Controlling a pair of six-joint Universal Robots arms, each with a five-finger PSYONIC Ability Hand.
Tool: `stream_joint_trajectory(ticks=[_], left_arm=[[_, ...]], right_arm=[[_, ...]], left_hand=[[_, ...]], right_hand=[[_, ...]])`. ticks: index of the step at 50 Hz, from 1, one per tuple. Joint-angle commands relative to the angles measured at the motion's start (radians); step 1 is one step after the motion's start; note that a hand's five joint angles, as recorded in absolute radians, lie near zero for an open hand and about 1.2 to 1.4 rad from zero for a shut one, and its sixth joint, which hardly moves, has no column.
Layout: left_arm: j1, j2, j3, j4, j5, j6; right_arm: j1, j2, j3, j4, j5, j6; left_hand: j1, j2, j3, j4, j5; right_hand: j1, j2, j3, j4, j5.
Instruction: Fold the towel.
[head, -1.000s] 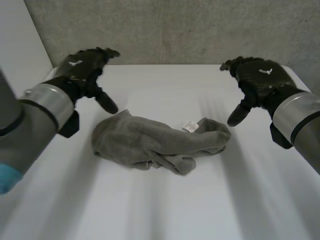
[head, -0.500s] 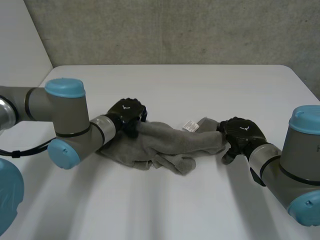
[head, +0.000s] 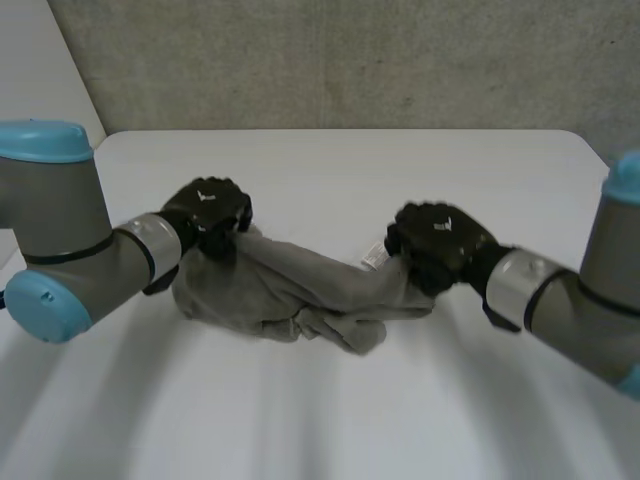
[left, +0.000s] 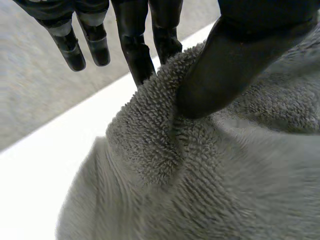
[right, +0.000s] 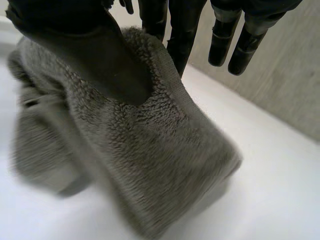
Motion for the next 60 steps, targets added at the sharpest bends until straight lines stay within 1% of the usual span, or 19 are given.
stream_joint_trajectory(ticks=[1,4,8,14,21,23,31,33,35,36,39,46,51,54,56,57,58,59,60], left_arm=[[0.007,-0.061,0.221,0.202,-0.114,-0.062],[0.004,0.016,0.240,0.343,-0.158,-0.143],[0.018,0.144,0.205,0.458,-0.163,-0.215],[0.027,0.323,-0.032,0.516,-0.126,-0.242],[0.031,0.378,-0.364,0.513,-0.059,-0.199],[0.054,0.374,-0.502,0.514,-0.051,-0.144],[0.097,0.328,-0.666,0.514,-0.050,-0.066],[0.096,0.308,-0.673,0.511,-0.051,-0.064],[0.096,0.294,-0.665,0.508,-0.050,-0.064],[0.096,0.294,-0.665,0.508,-0.050,-0.064],[0.094,0.288,-0.636,0.508,-0.051,-0.064],[0.067,0.277,-0.567,0.511,-0.046,-0.073],[-0.040,0.165,-0.440,0.523,-0.022,-0.067],[-0.056,0.134,-0.403,0.520,-0.007,-0.062],[-0.077,0.055,-0.314,0.497,0.042,-0.061],[-0.078,0.054,-0.314,0.497,0.043,-0.061],[-0.088,0.012,-0.271,0.475,0.070,-0.059],[-0.091,-0.023,-0.227,0.441,0.091,-0.059],[-0.091,-0.024,-0.226,0.441,0.092,-0.059]], right_arm=[[0.032,0.076,-0.383,-0.039,0.108,0.056],[0.040,0.016,-0.463,-0.159,0.188,0.083],[0.040,-0.082,-0.445,-0.305,0.222,0.088],[0.034,-0.205,-0.263,-0.343,0.131,0.076],[0.018,-0.248,0.074,-0.345,-0.066,-0.036],[0.009,-0.242,0.137,-0.343,-0.089,-0.076],[0.012,-0.162,0.361,-0.304,-0.108,-0.272],[0.012,-0.147,0.380,-0.279,-0.107,-0.300],[0.015,-0.131,0.386,-0.254,-0.105,-0.323],[0.015,-0.121,0.388,-0.233,-0.106,-0.334],[0.012,-0.118,0.388,-0.207,-0.111,-0.331],[0.006,-0.125,0.383,-0.199,-0.102,-0.323],[0.012,-0.128,0.383,-0.198,-0.096,-0.323],[0.014,-0.127,0.385,-0.198,-0.094,-0.323],[0.014,-0.127,0.389,-0.196,-0.091,-0.321],[0.014,-0.127,0.389,-0.196,-0.091,-0.321],[0.012,-0.127,0.391,-0.195,-0.087,-0.321],[0.012,-0.127,0.391,-0.195,-0.087,-0.321],[0.012,-0.127,0.392,-0.192,-0.082,-0.320]], left_hand=[[0.039,0.047,-0.045,-0.056,0.032],[0.039,0.047,-0.045,-0.056,0.032],[0.039,0.047,-0.045,-0.056,0.032],[0.021,0.029,-0.045,-0.056,0.015],[0.003,0.011,-0.045,-0.056,-0.003],[-0.017,-0.009,-0.045,-0.056,-0.023],[-0.081,-0.073,-0.045,-0.056,-0.088],[-0.176,-0.168,-0.045,-0.056,-0.182],[-0.593,-0.585,-0.045,-0.056,-0.599],[-0.595,-0.587,-0.045,-0.056,-0.602],[-0.920,-0.912,-0.045,-0.056,-0.927],[-0.968,-0.960,-0.045,-0.056,-0.975],[-0.971,-0.963,-0.045,-0.056,-0.978],[-0.971,-0.963,-0.045,-0.056,-0.978],[-0.957,-0.949,-0.045,-0.056,-0.963],[-0.957,-0.949,-0.045,-0.056,-0.963],[-0.951,-0.943,-0.045,-0.056,-0.957],[-0.948,-0.940,-0.045,-0.056,-0.954],[-0.948,-0.940,-0.045,-0.056,-0.954]], right_hand=[[0.074,0.104,-0.033,-0.053,0.067],[0.074,0.104,-0.033,-0.053,0.067],[0.074,0.104,-0.033,-0.053,0.067],[0.074,0.104,-0.033,-0.053,0.067],[0.074,0.104,-0.033,-0.053,0.067],[0.074,0.104,-0.033,-0.053,0.067],[0.074,0.104,-0.033,-0.053,0.067],[0.074,0.104,-0.033,-0.053,0.067],[0.074,0.104,-0.033,-0.053,0.067],[0.074,0.104,-0.033,-0.053,0.067],[0.074,0.104,-0.033,-0.053,0.067],[0.074,0.104,-0.033,-0.053,0.067],[0.074,0.104,-0.033,-0.053,0.067],[0.074,0.104,-0.033,-0.053,0.067],[-0.234,-0.204,-0.033,-0.053,-0.241],[-0.236,-0.206,-0.033,-0.053,-0.243],[-0.556,-0.526,-0.033,-0.053,-0.562],[-0.559,-0.529,-0.033,-0.053,-0.566],[-0.806,-0.776,-0.033,-0.053,-0.813]])
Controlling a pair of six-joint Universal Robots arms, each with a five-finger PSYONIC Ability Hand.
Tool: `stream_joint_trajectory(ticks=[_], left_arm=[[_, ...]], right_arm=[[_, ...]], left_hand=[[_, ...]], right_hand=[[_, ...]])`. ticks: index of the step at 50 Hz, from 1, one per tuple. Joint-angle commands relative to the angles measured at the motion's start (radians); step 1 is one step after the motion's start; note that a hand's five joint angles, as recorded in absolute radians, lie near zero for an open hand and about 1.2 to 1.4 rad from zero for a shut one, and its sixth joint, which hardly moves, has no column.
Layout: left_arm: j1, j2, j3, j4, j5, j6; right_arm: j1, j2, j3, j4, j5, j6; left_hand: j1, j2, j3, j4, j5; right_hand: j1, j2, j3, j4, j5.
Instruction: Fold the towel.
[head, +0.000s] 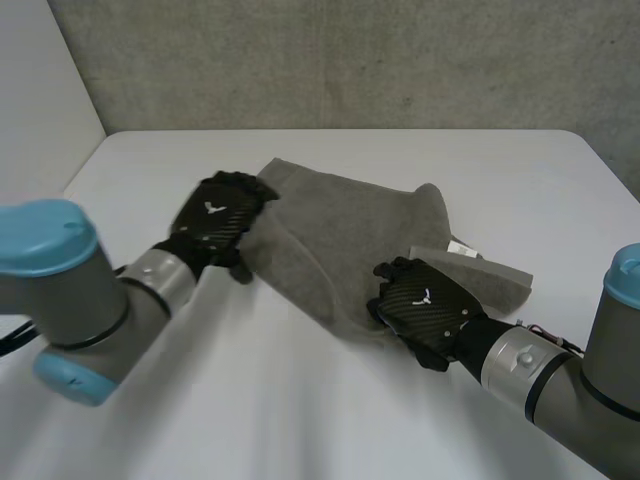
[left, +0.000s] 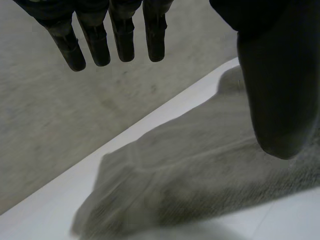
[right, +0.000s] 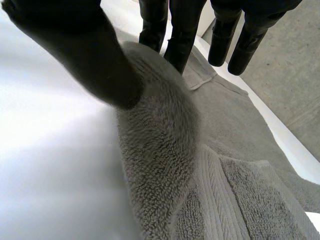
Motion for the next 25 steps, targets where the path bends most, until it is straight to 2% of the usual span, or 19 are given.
stream_joint_trajectory(ticks=[1,5,7,8,12,13,15,18,25], left_arm=[[-0.041,-0.169,0.201,-0.110,0.102,0.005],[-0.046,-0.240,0.306,-0.207,0.117,0.011],[-0.061,-0.306,0.398,-0.307,0.135,0.056],[-0.061,-0.306,0.398,-0.308,0.136,0.057],[-0.064,-0.376,0.482,-0.435,0.186,0.188],[-0.064,-0.377,0.483,-0.435,0.186,0.189],[-0.067,-0.398,0.502,-0.467,0.205,0.270],[-0.073,-0.409,0.505,-0.467,0.203,0.304],[-0.096,-0.426,0.527,-0.466,0.203,0.304]], right_arm=[[-0.004,-0.001,0.008,0.011,0.019,0.007],[-0.013,-0.004,0.005,0.031,0.025,0.031],[-0.016,-0.006,0.000,0.037,0.026,0.047],[-0.018,-0.007,-0.001,0.037,0.026,0.059],[-0.047,-0.016,-0.004,0.037,0.029,0.080],[-0.047,-0.016,-0.004,0.037,0.029,0.080],[-0.054,-0.019,-0.004,0.037,0.029,0.080],[-0.062,-0.019,-0.004,0.038,0.032,0.080],[-0.079,-0.018,-0.003,0.040,0.094,0.086]], left_hand=[[-0.093,-0.034,-0.045,-0.056,-0.008],[-0.082,-0.023,-0.045,-0.056,0.003],[-0.082,-0.023,-0.045,-0.056,0.003],[-0.082,-0.023,-0.045,-0.056,0.003],[-0.070,-0.011,-0.045,-0.056,0.015],[-0.070,-0.011,-0.045,-0.056,0.015],[-0.070,-0.011,-0.045,-0.056,0.015],[-0.070,-0.011,-0.045,-0.056,0.015],[-0.070,-0.011,-0.045,-0.056,0.015]], right_hand=[[-0.677,-0.667,-0.033,-0.053,-0.689],[-0.772,-0.762,-0.033,-0.053,-0.784],[-0.807,-0.797,-0.033,-0.053,-0.819],[-0.813,-0.803,-0.033,-0.053,-0.825],[-0.822,-0.812,-0.033,-0.053,-0.834],[-0.822,-0.812,-0.033,-0.053,-0.834],[-0.816,-0.806,-0.033,-0.053,-0.828],[-0.801,-0.791,-0.033,-0.053,-0.813],[-0.754,-0.744,-0.033,-0.053,-0.766]])
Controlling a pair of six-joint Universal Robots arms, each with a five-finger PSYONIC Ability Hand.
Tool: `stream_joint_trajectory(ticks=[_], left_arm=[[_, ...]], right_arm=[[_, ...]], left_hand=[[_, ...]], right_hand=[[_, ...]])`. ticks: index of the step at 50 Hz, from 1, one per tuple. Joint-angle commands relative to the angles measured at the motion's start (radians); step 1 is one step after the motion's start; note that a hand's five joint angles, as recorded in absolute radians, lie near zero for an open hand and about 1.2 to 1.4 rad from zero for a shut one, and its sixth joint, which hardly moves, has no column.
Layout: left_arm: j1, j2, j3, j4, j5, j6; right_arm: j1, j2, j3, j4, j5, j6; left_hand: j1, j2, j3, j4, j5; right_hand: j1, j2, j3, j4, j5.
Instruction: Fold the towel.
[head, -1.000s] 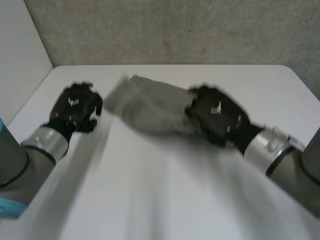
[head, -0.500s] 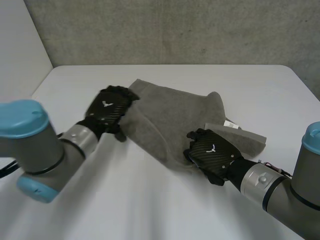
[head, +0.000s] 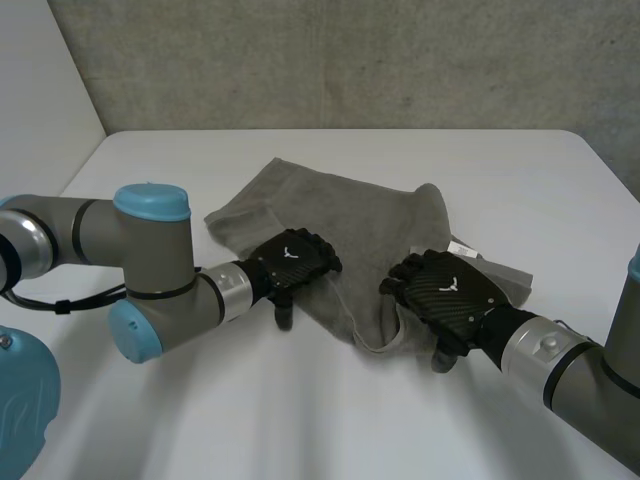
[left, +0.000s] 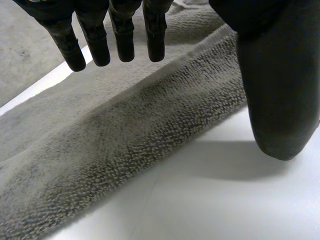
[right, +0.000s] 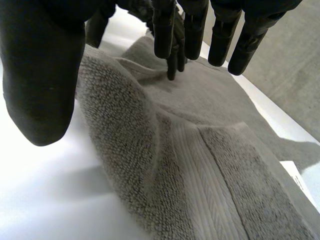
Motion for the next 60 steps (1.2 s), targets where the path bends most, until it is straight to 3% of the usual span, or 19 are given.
stream_joint_trajectory(ticks=[1,15,19,28,39,45,47,49,52,60], left_arm=[[-0.027,-0.018,0.020,0.008,0.000,0.012],[-0.034,0.018,-0.020,-0.009,-0.001,0.037],[-0.030,0.054,-0.078,-0.018,-0.006,0.101],[-0.019,0.083,-0.161,-0.122,-0.016,0.277],[0.018,0.142,-0.178,-0.184,-0.020,0.307],[0.038,0.192,-0.215,-0.182,-0.035,0.305],[0.039,0.213,-0.247,-0.181,-0.053,0.305],[0.039,0.219,-0.265,-0.181,-0.062,0.305],[0.038,0.233,-0.308,-0.179,-0.079,0.307],[0.032,0.264,-0.362,-0.150,-0.098,0.296]], right_arm=[[-0.014,0.001,0.001,0.000,0.053,0.004],[0.001,0.062,-0.002,-0.010,0.029,-0.012],[0.023,0.088,-0.022,-0.009,-0.008,-0.016],[0.038,0.084,-0.029,0.000,0.001,-0.018],[0.038,0.077,-0.017,0.002,0.004,-0.019],[0.046,0.079,-0.016,0.002,0.000,-0.019],[0.047,0.079,-0.016,0.002,-0.006,-0.019],[0.055,0.085,-0.013,0.000,-0.013,-0.019],[0.073,0.090,-0.011,0.002,-0.013,-0.019],[0.089,0.079,0.003,0.013,-0.005,-0.097]], left_hand=[[-0.067,-0.008,-0.045,-0.056,0.016],[0.045,0.104,-0.045,-0.056,0.127],[0.042,0.101,-0.045,-0.056,0.124],[0.039,0.098,-0.045,-0.056,0.121],[0.091,0.150,-0.045,-0.056,0.174],[0.203,0.262,-0.045,-0.056,0.286],[0.399,0.458,-0.045,-0.056,0.481],[0.484,0.543,-0.045,-0.056,0.567],[0.576,0.635,-0.045,-0.056,0.658],[0.573,0.632,-0.045,-0.056,0.656]], right_hand=[[-0.013,-0.025,-0.033,-0.053,0.034],[-0.025,-0.037,-0.033,-0.053,0.022],[-0.028,-0.040,-0.033,-0.053,0.019],[-0.025,-0.037,-0.033,-0.053,0.022],[0.019,0.007,-0.033,-0.053,0.066],[0.430,0.418,-0.033,-0.053,0.477],[0.565,0.553,-0.033,-0.053,0.612],[0.860,0.848,-0.033,-0.053,0.908],[1.034,1.022,-0.033,-0.053,1.081],[1.048,1.036,-0.033,-0.053,1.095]])
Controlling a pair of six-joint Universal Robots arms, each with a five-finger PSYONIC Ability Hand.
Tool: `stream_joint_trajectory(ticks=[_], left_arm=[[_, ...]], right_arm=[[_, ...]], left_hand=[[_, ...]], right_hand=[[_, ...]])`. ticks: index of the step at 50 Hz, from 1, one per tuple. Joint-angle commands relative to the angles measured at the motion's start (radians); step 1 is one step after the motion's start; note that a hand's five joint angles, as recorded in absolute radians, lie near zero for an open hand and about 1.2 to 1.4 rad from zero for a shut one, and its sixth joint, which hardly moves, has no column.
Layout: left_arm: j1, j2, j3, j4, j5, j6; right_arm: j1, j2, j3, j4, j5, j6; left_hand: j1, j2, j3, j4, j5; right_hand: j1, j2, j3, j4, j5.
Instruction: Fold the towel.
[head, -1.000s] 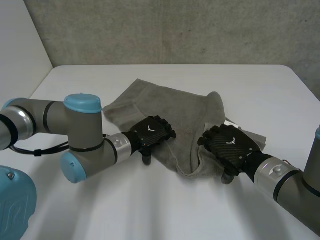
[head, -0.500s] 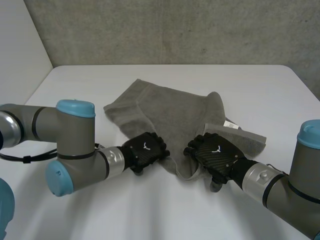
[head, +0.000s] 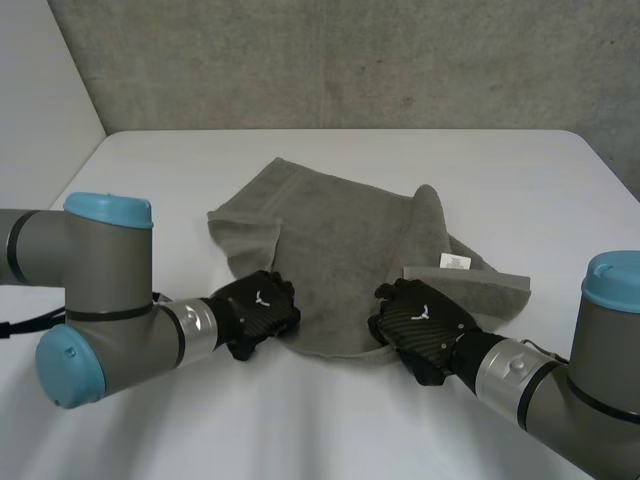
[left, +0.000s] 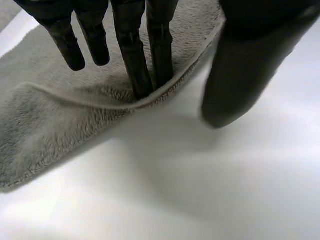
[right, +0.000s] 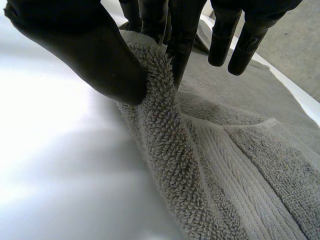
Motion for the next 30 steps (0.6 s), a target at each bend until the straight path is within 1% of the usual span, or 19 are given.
stream_joint_trajectory(ticks=[1,5,6,9,11,15,17,26,28,29,30], left_arm=[[-0.007,0.023,-0.046,0.027,-0.016,-0.009],[-0.004,0.037,-0.061,0.104,-0.040,-0.029],[-0.002,0.038,-0.063,0.137,-0.054,-0.039],[0.000,0.038,-0.066,0.166,-0.068,-0.052],[0.003,0.037,-0.066,0.213,-0.100,-0.079],[0.009,0.035,-0.066,0.258,-0.129,-0.102],[0.012,0.032,-0.070,0.309,-0.146,-0.122],[0.018,0.018,-0.067,0.353,-0.146,-0.151],[0.018,0.012,-0.064,0.353,-0.146,-0.151],[0.018,0.006,-0.061,0.353,-0.146,-0.151],[0.018,0.006,-0.061,0.353,-0.146,-0.151]], right_arm=[[0.013,-0.009,0.011,0.011,0.008,-0.072],[0.013,-0.024,0.016,0.052,0.006,-0.113],[0.013,-0.024,0.016,0.052,0.006,-0.113],[0.012,-0.032,0.016,0.074,0.002,-0.116],[0.007,-0.043,0.016,0.080,0.006,-0.119],[0.001,-0.060,0.017,0.083,0.009,-0.118],[-0.002,-0.066,0.017,0.085,0.009,-0.113],[-0.002,-0.067,0.017,0.092,0.005,-0.113],[-0.004,-0.066,0.016,0.092,0.005,-0.113],[-0.004,-0.066,0.016,0.092,0.005,-0.113],[-0.004,-0.064,0.014,0.092,0.006,-0.113]], left_hand=[[0.040,0.014,-0.045,-0.056,0.011],[0.022,-0.004,-0.045,-0.056,-0.007],[0.022,-0.004,-0.045,-0.056,-0.007],[0.025,-0.001,-0.045,-0.056,-0.004],[0.034,0.008,-0.045,-0.056,0.005],[0.034,0.008,-0.045,-0.056,0.005],[0.028,0.002,-0.045,-0.056,-0.001],[0.040,0.014,-0.045,-0.056,0.011],[0.060,0.034,-0.045,-0.056,0.031],[0.127,0.101,-0.045,-0.056,0.098],[0.128,0.102,-0.045,-0.056,0.099]], right_hand=[[0.077,0.114,-0.033,-0.053,0.076],[0.077,0.114,-0.033,-0.053,0.076],[0.077,0.114,-0.033,-0.053,0.076],[0.077,0.114,-0.033,-0.053,0.076],[0.077,0.114,-0.033,-0.053,0.076],[0.077,0.114,-0.033,-0.053,0.076],[0.077,0.114,-0.033,-0.053,0.076],[0.077,0.114,-0.033,-0.053,0.076],[0.077,0.114,-0.033,-0.053,0.076],[0.077,0.114,-0.033,-0.053,0.076],[0.077,0.114,-0.033,-0.053,0.076]])
